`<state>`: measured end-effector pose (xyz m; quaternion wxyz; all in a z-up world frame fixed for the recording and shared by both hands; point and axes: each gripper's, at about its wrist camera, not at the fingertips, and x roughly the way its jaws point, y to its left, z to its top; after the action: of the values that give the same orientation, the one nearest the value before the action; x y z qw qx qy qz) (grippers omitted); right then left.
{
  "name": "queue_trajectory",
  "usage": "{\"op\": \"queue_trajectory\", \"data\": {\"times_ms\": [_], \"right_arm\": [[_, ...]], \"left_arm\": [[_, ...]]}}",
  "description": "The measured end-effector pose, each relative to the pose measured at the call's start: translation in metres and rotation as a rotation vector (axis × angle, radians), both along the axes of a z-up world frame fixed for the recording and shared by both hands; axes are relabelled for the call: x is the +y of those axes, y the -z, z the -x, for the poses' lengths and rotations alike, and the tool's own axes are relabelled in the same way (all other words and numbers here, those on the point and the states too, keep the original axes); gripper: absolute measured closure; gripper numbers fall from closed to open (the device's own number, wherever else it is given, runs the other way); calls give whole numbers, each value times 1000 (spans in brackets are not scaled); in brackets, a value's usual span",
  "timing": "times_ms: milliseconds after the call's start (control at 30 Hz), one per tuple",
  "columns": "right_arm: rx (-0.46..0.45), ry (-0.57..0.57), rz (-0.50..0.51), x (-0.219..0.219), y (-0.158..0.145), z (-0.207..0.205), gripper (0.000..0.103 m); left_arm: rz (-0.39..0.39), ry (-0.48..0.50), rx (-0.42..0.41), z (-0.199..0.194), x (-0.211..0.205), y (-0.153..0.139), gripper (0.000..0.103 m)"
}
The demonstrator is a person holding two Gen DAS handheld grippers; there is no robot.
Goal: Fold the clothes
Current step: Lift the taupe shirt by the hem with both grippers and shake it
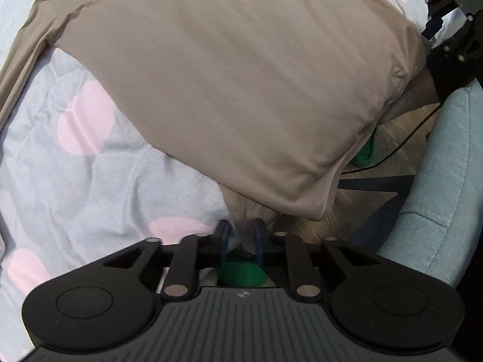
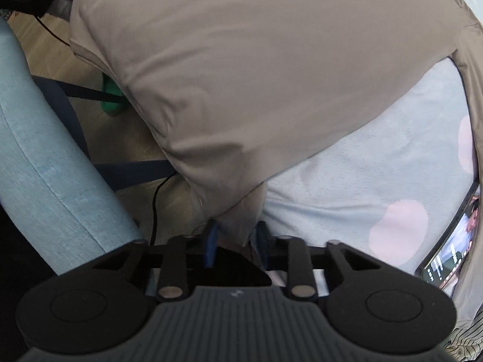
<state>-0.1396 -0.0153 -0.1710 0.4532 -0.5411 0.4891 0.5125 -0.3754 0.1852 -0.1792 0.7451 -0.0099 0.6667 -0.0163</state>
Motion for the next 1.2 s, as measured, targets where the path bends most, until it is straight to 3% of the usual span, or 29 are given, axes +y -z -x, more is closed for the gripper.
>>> {"op": "queue_trajectory", "data": {"times_ms": [133,267,533,767,967,1100,1200], "right_arm": [[-2,-8,-21,1,-10,0,93],[-4,-16,-41,3,-20,-1,94],[72,75,-60,-5,-69,-5,94],[55,120,34,-14,-48,1,97],[71,96,81,-16,-38,5,97],[43,104,89,-15,-34,6,88],[42,163,33,-9,-36,7,68]], "left_arm": [[5,4,-2,1,-5,-1,102],[76,-29,-26,5,3,-20,103],[233,-155,-85,17,29,-66,103],[186,-207,69,27,34,-53,103],[192,-260,136,31,41,-37,103],[208,-308,155,36,47,-33,102],[223,-352,144,38,52,-35,101]]}}
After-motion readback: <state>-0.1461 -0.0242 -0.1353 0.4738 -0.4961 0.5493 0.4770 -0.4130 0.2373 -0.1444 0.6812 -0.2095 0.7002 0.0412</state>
